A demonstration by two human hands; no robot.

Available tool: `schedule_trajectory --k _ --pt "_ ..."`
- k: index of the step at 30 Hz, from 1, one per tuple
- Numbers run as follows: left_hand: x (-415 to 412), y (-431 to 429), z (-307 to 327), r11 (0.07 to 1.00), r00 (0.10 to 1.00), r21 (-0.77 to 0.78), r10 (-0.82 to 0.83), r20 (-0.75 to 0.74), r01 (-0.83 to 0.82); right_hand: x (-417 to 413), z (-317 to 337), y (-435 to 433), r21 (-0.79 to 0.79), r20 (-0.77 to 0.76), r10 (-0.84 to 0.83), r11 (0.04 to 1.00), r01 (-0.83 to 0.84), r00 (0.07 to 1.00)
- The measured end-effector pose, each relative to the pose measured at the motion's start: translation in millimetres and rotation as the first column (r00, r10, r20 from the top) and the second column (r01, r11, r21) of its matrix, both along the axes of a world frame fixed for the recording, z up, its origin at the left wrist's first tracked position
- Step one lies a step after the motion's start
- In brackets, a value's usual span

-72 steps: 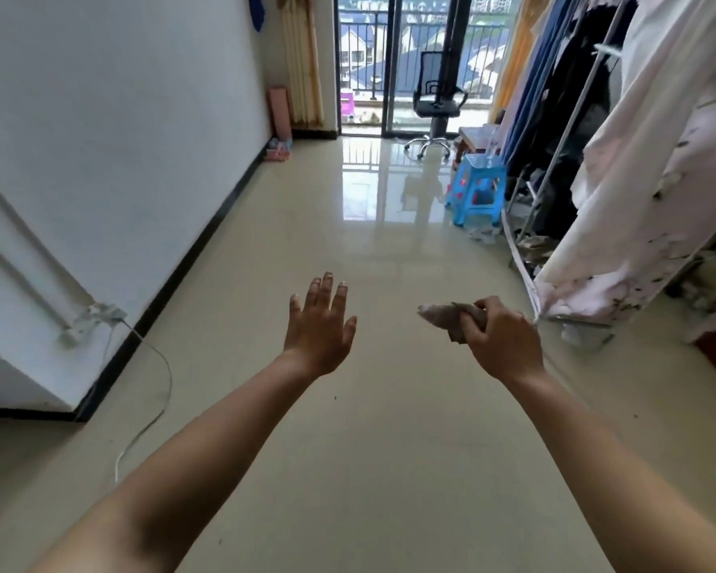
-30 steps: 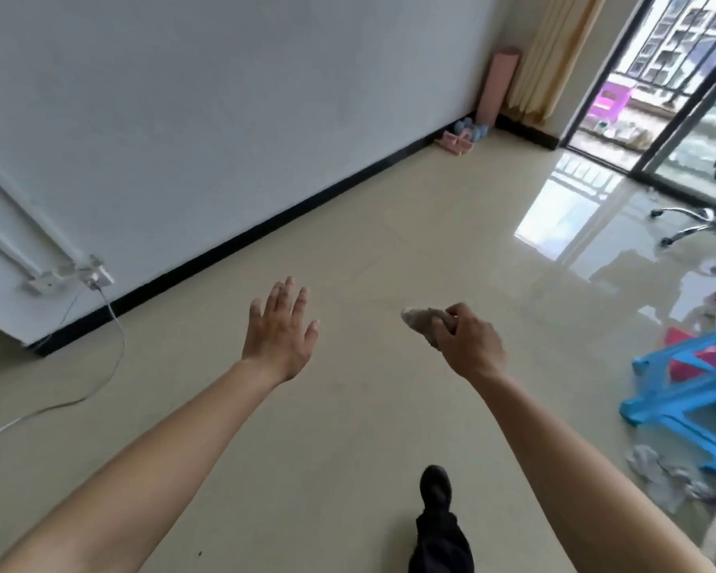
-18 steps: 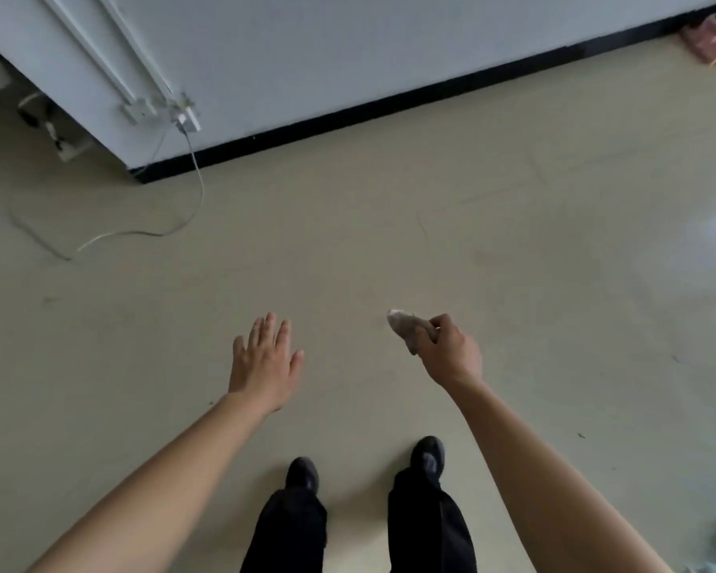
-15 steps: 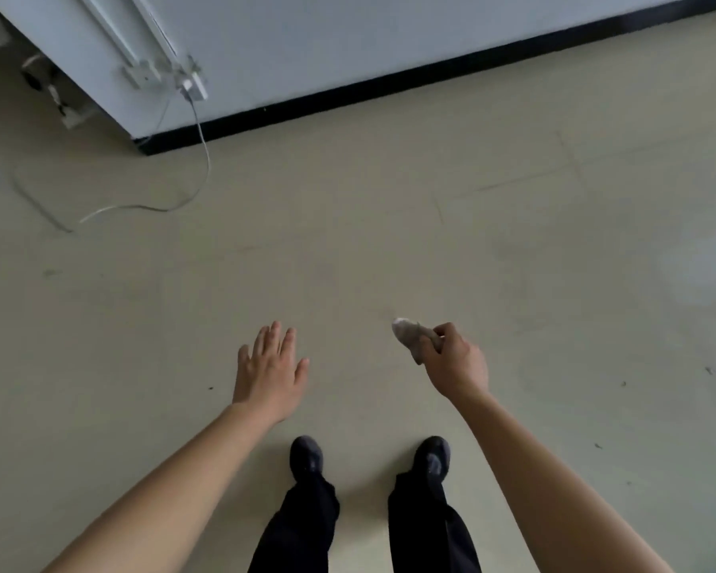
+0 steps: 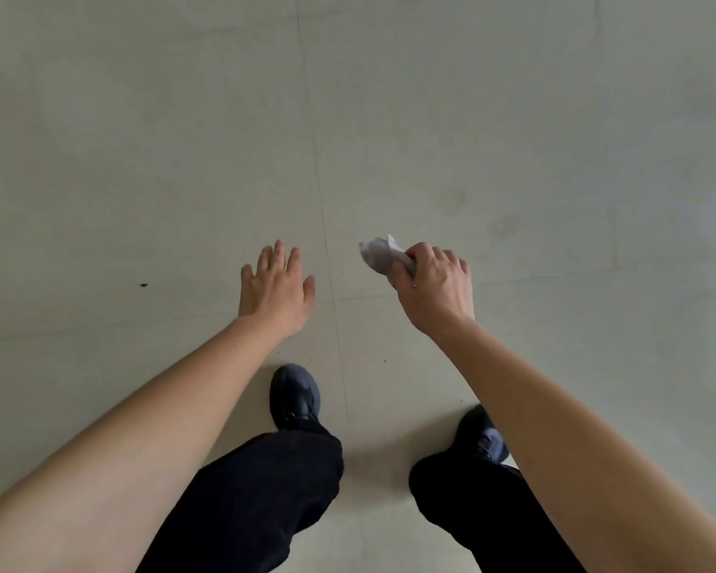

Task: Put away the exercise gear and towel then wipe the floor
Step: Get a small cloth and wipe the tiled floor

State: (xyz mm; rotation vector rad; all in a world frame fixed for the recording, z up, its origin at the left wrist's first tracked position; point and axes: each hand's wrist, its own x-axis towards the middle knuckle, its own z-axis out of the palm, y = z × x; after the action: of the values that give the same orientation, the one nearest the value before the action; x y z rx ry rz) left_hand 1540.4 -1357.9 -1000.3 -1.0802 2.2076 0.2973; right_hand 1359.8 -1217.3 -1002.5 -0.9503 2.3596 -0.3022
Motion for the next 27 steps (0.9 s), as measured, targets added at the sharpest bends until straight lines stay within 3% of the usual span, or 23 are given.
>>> schedule_trajectory --k 4,9,14,17,20,24,27 --pt "3.7 -19.3 -88.9 1.0 0.999 -0.008 0.01 -0.03 -0.011 19.5 -98.9 -8.4 -0.139 -0.098 0.156 0.976 -0.169 0.983" --pt "-4.8 -52.4 -166.2 0.998 0.998 -0.057 0.022 -0.066 -0.025 34.4 -189.5 -4.9 0.015 -0.13 0.402 0.915 -0.403 0.906" --pt "-25.3 -92.4 -207.6 0.989 0.988 -0.128 0.05 -0.148 -0.069 48.2 -229.5 -2.4 -0.131 -0.262 0.666 0.692 -0.71 0.698" --pt "-40.7 -119.8 -223.1 0.984 0.985 -0.171 0.022 -0.172 -0.051 24.8 -247.8 -18.3 -0.172 -0.367 0.693 0.605 -0.777 0.621" --pt "-50.6 -134.4 -228.3 0.976 0.972 -0.208 0.005 -0.234 -0.056 -19.3 -253.5 -51.8 -0.171 -0.422 0.58 0.704 -0.689 0.697" --pt "-44.8 -137.3 -231.1 0.987 0.967 -0.144 0.037 -0.252 -0.076 -39.5 -239.4 -88.0 -0.066 -0.294 0.345 0.923 -0.378 0.892" --pt "-30.4 -147.0 -228.0 0.994 0.973 -0.105 -0.031 -0.227 0.007 1.6 -235.3 -84.4 -0.053 -0.256 0.343 0.928 -0.368 0.904"
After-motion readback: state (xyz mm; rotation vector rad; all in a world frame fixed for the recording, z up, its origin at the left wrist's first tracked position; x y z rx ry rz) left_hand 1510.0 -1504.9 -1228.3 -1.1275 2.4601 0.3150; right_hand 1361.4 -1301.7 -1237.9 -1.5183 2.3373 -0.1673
